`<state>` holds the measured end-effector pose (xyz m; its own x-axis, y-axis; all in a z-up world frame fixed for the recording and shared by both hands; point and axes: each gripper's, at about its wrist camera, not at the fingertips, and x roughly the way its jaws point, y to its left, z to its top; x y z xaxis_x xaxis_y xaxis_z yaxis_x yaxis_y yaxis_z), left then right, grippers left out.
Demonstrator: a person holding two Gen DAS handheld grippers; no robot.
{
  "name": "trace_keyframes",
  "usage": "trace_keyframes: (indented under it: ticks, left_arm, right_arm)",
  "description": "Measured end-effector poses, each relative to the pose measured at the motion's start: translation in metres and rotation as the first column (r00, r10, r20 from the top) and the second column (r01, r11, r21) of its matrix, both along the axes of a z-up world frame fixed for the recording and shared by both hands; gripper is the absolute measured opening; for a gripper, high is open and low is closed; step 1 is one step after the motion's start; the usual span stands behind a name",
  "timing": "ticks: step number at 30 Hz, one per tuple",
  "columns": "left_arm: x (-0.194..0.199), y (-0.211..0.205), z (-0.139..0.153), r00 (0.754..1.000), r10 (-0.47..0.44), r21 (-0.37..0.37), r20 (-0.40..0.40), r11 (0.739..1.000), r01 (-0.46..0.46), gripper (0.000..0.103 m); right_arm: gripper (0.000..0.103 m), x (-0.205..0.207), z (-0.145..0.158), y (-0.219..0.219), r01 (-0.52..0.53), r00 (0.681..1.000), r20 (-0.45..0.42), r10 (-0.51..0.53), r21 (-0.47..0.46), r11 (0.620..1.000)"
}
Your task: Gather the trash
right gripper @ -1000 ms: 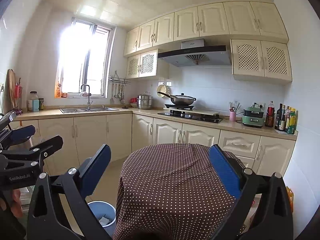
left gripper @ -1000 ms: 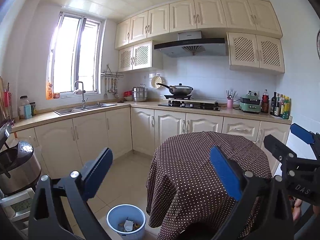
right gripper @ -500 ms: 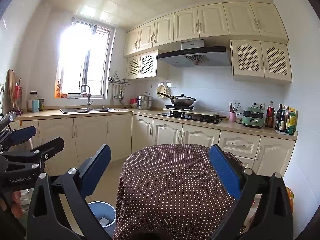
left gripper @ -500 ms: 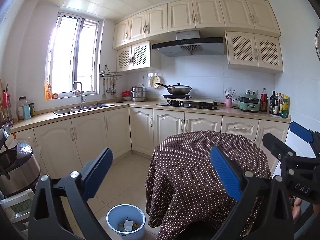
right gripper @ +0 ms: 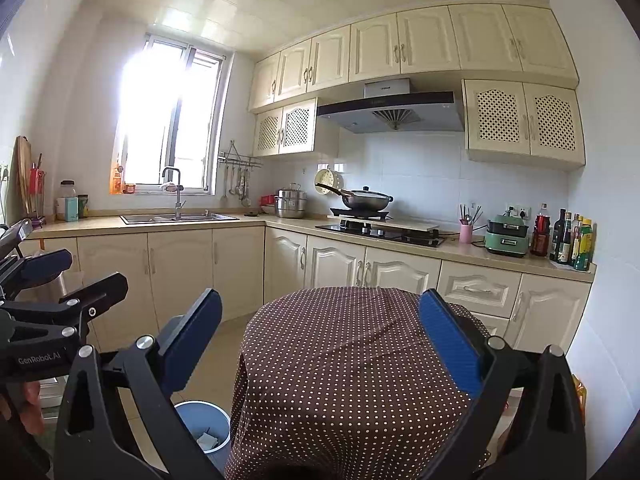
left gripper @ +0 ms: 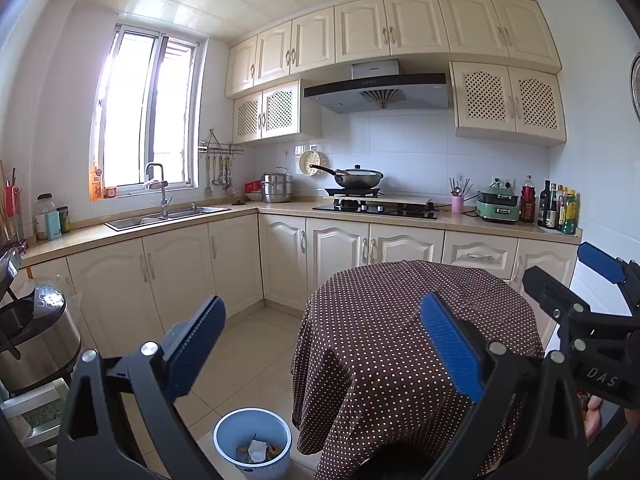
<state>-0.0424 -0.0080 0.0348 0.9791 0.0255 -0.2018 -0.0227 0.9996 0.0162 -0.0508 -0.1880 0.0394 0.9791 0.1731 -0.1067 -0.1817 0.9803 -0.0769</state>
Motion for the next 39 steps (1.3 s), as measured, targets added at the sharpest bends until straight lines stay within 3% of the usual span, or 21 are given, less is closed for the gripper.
trace_keyframes:
  ticks: [39]
  left_arm:
    - [0.0009, -0.0013, -0.0031, 1.0, -0.004, 0.003, -0.003, 1.0, 0.004, 0.096]
  right_arm:
    - [0.096, 0.0039, 0.0017, -0.0008, -0.004, 1.0, -0.015, 0.004, -0.001, 1.0]
